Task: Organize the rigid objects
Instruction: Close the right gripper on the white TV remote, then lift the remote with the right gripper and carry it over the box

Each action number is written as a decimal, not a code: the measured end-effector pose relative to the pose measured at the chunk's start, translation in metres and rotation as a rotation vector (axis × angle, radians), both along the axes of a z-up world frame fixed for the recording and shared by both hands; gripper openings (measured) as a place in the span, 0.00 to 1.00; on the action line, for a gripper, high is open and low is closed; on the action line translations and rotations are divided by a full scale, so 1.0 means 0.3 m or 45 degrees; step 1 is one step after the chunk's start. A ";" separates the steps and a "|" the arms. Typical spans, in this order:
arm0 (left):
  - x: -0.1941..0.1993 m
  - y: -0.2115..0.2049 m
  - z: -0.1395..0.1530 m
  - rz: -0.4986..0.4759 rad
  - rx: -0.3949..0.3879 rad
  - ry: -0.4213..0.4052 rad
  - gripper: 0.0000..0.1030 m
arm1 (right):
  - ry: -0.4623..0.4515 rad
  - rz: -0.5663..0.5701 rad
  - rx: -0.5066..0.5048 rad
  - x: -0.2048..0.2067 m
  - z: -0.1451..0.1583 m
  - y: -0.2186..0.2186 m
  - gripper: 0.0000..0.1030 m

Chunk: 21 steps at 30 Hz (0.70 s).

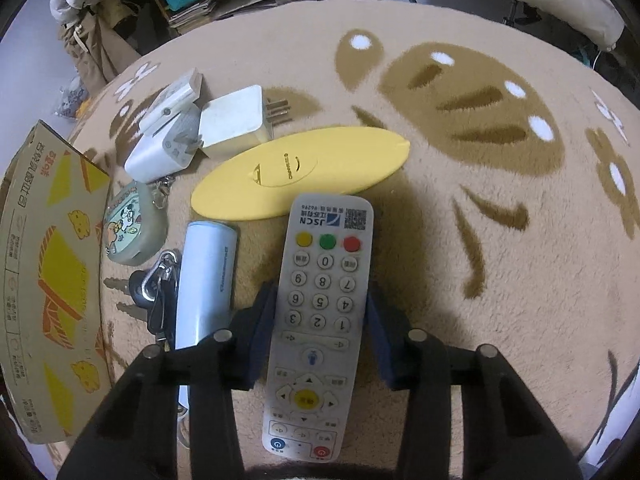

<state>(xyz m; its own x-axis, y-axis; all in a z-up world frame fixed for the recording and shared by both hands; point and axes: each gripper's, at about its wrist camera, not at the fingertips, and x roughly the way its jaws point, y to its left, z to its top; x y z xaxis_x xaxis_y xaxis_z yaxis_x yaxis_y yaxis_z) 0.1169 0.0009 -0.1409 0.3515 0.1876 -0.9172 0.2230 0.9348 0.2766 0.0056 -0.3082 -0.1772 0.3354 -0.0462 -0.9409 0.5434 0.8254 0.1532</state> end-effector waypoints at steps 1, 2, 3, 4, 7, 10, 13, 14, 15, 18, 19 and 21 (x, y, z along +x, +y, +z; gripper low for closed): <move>0.000 0.000 0.000 0.000 -0.001 0.000 0.19 | 0.006 0.006 -0.010 0.002 -0.001 0.003 0.46; -0.001 0.000 -0.001 0.002 -0.002 0.000 0.19 | 0.015 0.017 -0.028 0.001 -0.002 0.004 0.46; -0.001 0.000 -0.002 0.003 -0.004 0.001 0.19 | 0.022 0.027 -0.044 0.001 -0.005 0.006 0.47; -0.003 -0.001 -0.002 0.004 -0.005 0.001 0.19 | 0.034 0.040 -0.064 0.004 -0.007 0.015 0.47; -0.004 -0.001 -0.001 0.002 -0.001 0.001 0.19 | 0.052 0.060 -0.103 0.019 -0.012 0.037 0.47; -0.006 -0.004 -0.002 0.000 0.004 0.000 0.19 | 0.052 0.053 -0.099 0.027 -0.012 0.037 0.47; -0.006 -0.004 -0.002 0.000 0.005 0.000 0.19 | 0.062 0.065 -0.129 0.030 -0.018 0.055 0.47; -0.006 -0.003 -0.002 0.000 0.004 0.002 0.19 | 0.070 0.073 -0.144 0.033 -0.018 0.062 0.47; -0.006 -0.004 -0.002 0.002 0.003 0.001 0.19 | 0.079 0.076 -0.156 0.036 -0.020 0.070 0.47; -0.004 -0.004 -0.004 0.003 0.003 0.004 0.19 | 0.077 0.071 -0.163 0.034 -0.021 0.081 0.47; -0.004 -0.003 -0.004 0.002 0.004 0.004 0.19 | 0.069 0.065 -0.158 0.034 -0.021 0.081 0.46; -0.005 -0.003 -0.005 0.002 0.006 0.003 0.19 | 0.048 0.053 -0.149 0.024 -0.016 0.080 0.43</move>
<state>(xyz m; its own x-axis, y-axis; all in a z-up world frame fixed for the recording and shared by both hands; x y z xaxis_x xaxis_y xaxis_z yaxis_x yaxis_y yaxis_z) 0.1155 0.0000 -0.1425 0.3489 0.1923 -0.9172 0.2221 0.9339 0.2803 0.0127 -0.2841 -0.1821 0.3038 -0.1430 -0.9420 0.5116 0.8586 0.0346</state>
